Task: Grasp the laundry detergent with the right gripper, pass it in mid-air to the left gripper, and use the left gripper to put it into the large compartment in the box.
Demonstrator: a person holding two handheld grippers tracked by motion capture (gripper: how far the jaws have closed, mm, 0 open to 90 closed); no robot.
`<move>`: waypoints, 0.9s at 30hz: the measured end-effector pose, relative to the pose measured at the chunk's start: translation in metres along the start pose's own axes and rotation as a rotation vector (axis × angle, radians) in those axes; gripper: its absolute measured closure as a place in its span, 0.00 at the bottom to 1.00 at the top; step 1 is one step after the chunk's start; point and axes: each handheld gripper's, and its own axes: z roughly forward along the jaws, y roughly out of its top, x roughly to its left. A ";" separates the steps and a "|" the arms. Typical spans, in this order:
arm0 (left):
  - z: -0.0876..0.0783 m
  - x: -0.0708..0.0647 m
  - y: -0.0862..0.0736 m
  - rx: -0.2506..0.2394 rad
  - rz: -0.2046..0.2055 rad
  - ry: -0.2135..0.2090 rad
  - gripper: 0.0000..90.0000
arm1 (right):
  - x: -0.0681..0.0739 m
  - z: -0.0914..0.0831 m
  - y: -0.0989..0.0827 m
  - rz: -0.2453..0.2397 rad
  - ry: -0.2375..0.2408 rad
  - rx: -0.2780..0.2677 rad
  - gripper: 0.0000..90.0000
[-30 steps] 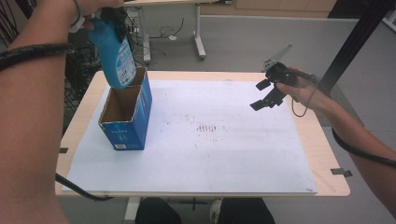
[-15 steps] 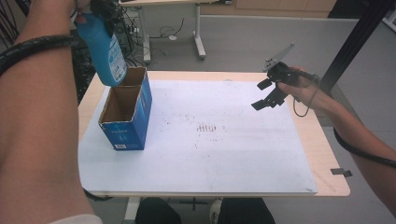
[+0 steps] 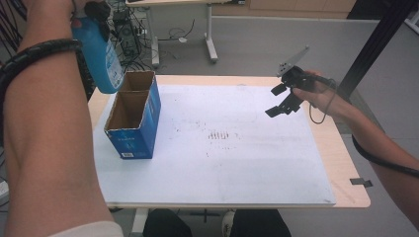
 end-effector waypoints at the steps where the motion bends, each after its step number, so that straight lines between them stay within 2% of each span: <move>1: 0.001 0.001 0.000 0.003 0.000 -0.001 0.41 | 0.000 0.000 0.001 -0.003 0.000 -0.001 0.04; 16: 0.021 0.004 -0.001 0.014 -0.029 -0.006 0.41 | 0.003 0.004 0.003 -0.017 0.003 0.008 0.04; 27: 0.040 0.002 0.000 0.028 -0.032 -0.022 0.41 | 0.002 0.006 0.002 -0.018 0.007 0.010 0.04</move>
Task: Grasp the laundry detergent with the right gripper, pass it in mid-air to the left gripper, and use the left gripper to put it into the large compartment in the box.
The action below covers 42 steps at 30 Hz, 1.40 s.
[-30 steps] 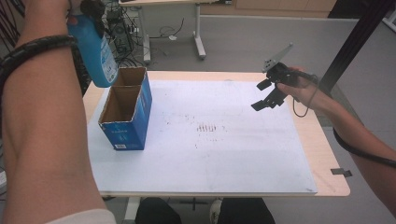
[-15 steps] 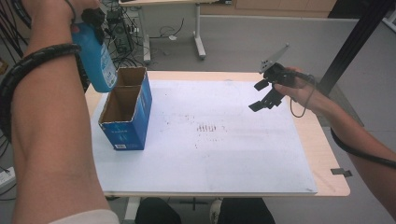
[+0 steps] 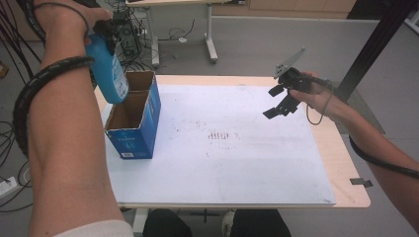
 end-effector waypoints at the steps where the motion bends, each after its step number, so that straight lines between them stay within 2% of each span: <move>1: 0.004 0.001 0.000 0.007 0.000 -0.002 0.41 | 0.000 0.000 0.000 0.000 -0.001 0.000 0.04; 5: 0.015 0.000 0.001 0.020 -0.001 0.002 0.41 | -0.001 0.001 -0.001 0.002 -0.001 0.003 0.04; 14: 0.039 0.002 0.002 0.032 -0.008 -0.016 0.41 | -0.003 0.002 0.000 -0.010 -0.010 0.007 0.04; 21: 0.063 0.004 0.001 0.054 -0.006 -0.023 0.41 | -0.003 0.005 0.000 -0.012 -0.018 0.023 0.04; 42: 0.125 0.000 -0.006 0.064 0.002 -0.035 0.41 | -0.003 0.016 0.005 -0.025 -0.018 0.043 0.04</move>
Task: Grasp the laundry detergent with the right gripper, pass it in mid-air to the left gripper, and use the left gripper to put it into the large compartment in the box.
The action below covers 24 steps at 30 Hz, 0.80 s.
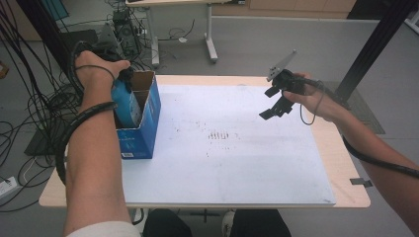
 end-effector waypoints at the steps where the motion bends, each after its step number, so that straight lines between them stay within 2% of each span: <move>1: 0.004 0.000 -0.001 0.001 0.004 -0.002 0.41 | 0.000 0.000 0.000 0.000 0.000 0.001 0.04; 15: 0.043 -0.004 -0.004 0.013 0.026 0.013 0.41 | 0.000 0.009 0.001 -0.005 0.012 0.011 0.04; 24: 0.057 -0.006 -0.006 0.011 0.034 0.023 0.41 | -0.001 0.012 0.000 -0.001 0.013 0.012 0.04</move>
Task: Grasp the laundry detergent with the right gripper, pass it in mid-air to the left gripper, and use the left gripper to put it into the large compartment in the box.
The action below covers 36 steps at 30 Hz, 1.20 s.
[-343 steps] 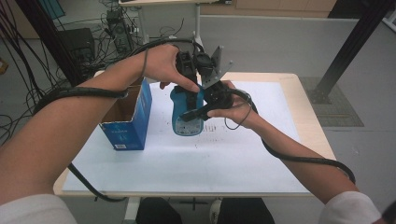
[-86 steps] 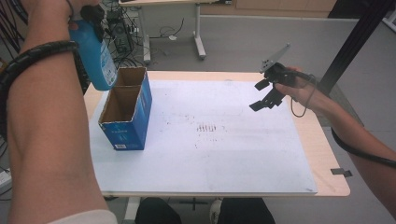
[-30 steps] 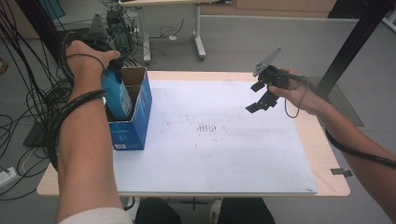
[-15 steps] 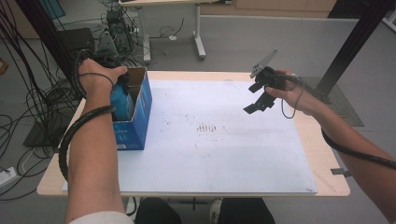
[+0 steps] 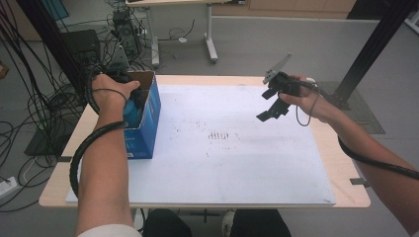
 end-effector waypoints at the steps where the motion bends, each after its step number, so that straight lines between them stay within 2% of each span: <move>1: 0.001 0.000 0.000 -0.002 0.002 0.002 0.41 | 0.000 0.000 0.000 -0.003 0.001 0.001 0.04; 15: 0.017 -0.005 -0.002 0.003 0.037 0.028 0.41 | -0.002 0.001 -0.001 -0.001 0.001 0.001 0.04; 22: 0.027 -0.002 -0.004 0.017 0.036 0.031 0.41 | -0.002 0.000 -0.003 0.006 0.000 0.001 0.04; 36: 0.028 -0.003 -0.005 0.011 0.037 0.031 0.40 | -0.002 -0.002 -0.003 0.003 -0.007 0.000 0.04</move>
